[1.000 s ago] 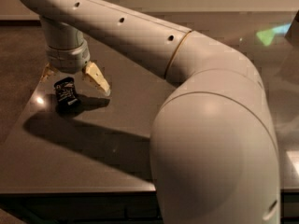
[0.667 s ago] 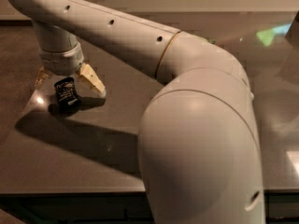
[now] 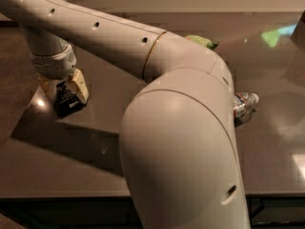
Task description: Move rxbar chocolate near green jalapeno chip bag
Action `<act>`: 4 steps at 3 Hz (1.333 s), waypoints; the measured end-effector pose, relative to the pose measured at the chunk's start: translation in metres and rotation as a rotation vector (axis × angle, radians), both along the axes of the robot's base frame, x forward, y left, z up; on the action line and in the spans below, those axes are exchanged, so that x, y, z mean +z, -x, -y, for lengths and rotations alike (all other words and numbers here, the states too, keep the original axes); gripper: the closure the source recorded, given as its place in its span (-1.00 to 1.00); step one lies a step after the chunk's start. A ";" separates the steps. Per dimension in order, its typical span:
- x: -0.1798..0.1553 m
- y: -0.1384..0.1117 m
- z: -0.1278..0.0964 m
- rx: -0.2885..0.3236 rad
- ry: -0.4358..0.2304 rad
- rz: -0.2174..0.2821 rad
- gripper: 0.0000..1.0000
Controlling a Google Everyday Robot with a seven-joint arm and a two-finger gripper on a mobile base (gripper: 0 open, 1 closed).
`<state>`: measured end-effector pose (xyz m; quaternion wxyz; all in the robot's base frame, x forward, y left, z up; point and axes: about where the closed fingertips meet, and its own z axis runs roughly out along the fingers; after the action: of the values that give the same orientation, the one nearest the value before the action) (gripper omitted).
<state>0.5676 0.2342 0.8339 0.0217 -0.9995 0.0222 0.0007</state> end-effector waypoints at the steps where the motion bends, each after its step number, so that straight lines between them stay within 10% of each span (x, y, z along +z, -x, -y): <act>1: 0.004 -0.001 -0.003 0.005 -0.001 0.010 0.40; 2: 0.008 -0.002 0.000 -0.007 0.000 0.016 0.88; 4: 0.029 -0.034 0.022 -0.098 -0.001 0.060 1.00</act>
Offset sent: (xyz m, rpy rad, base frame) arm -0.0083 -0.0267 0.0165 -0.0835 0.0197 -0.0189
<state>0.6013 0.2124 0.8633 0.0228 -0.9968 0.0703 -0.0305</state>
